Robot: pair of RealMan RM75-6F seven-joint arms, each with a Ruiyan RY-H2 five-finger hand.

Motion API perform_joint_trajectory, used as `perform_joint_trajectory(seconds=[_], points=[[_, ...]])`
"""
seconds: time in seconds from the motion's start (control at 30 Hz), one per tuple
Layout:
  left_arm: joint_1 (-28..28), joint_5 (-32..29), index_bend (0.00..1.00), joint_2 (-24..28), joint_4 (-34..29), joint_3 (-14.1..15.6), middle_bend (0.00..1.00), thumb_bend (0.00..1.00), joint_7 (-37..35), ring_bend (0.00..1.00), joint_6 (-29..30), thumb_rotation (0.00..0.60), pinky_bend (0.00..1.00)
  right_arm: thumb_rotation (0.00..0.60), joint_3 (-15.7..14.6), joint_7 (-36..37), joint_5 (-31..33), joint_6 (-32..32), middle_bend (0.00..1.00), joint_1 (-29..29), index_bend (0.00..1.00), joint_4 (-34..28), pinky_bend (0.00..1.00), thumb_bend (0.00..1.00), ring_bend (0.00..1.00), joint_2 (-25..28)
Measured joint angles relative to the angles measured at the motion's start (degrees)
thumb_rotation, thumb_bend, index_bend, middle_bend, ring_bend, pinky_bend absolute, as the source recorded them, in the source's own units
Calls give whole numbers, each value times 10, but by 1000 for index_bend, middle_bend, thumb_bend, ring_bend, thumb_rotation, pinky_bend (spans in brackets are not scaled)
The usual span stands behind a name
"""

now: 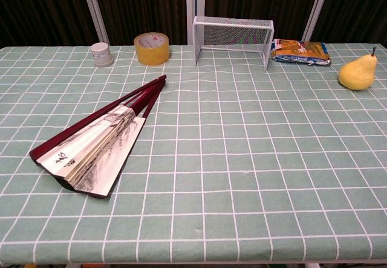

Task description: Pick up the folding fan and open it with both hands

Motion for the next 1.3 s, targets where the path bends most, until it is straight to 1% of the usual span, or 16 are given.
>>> perform_joint_trajectory(seconds=[0.27,0.47,0.6,0.8,0.9,1.0,1.07,1.1,1.2,1.3], points=[[0,4,117,1,-1,1,66,0,-5,12,1,600,52,600,-1,3,-2,3,0,0,0,0,0,124,0,1],[-11,20,117,4,3,-1,66,0,-16,12,-5,600,52,600,-3,10,-10,12,0,-4,0,0,0,123,0,4],[-35,35,117,7,16,-8,66,0,-30,12,-25,600,52,600,-4,14,-17,17,0,-4,0,0,0,124,0,8],[-98,62,124,8,51,-24,66,0,-70,12,-87,600,53,600,-3,8,-34,22,0,0,0,-7,0,124,0,19],[-140,70,155,-5,81,-34,74,0,-97,12,-132,600,53,600,-3,5,-38,22,0,3,0,-13,0,124,0,24],[-184,74,157,-28,123,-42,98,21,-130,13,-181,600,53,600,-5,1,-40,22,0,2,0,-18,0,124,0,26],[-219,76,156,-53,165,-48,103,45,-155,13,-219,600,59,600,-6,-1,-40,25,0,0,0,-21,0,124,0,27],[-227,76,156,-59,177,-49,104,50,-161,15,-228,600,66,600,-6,-3,-39,27,0,-1,0,-22,0,124,0,28],[-265,78,157,-97,241,-54,111,66,-188,30,-266,600,110,600,-6,-8,-35,30,0,-5,0,-27,0,124,0,30],[-301,82,200,-140,313,-55,148,71,-216,56,-297,600,159,600,-6,-14,-29,30,0,-7,0,-31,0,124,0,32]])
